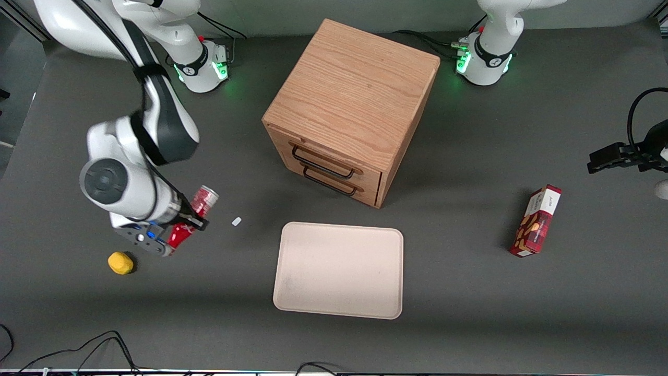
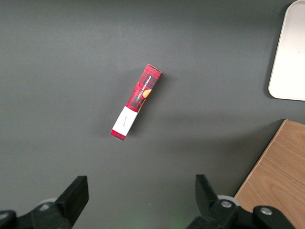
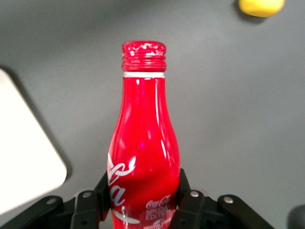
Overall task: Place coke bottle on tray
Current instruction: 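Lift the bottle off the table with the right gripper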
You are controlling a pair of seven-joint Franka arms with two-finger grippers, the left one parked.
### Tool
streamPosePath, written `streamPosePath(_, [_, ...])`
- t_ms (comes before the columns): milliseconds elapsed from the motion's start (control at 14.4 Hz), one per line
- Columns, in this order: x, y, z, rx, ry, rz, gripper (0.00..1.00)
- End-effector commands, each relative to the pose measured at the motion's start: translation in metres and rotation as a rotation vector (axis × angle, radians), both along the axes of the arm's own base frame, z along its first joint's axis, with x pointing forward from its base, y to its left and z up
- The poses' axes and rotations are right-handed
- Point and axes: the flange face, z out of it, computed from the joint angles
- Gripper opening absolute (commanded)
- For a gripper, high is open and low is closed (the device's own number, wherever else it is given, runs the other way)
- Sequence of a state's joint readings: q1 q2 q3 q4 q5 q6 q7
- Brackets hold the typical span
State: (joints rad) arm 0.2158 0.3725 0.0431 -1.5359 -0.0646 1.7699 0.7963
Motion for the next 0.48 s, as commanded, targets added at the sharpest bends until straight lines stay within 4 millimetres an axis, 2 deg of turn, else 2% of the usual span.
streamPosePath(0, [0.003,0.0,0.066,0.039,0.032,0.023,0.0])
streamPosePath(138, [0.002,-0.01,0.09,0.045,0.061,0.006,0.0])
streamPosePath(208, [0.003,-0.009,0.093,0.047,0.068,0.019,0.0])
streamPosePath(346, [0.011,0.002,0.083,0.052,0.071,0.032,0.0])
streamPosePath(415, [0.026,0.011,0.075,0.056,0.06,0.034,0.0])
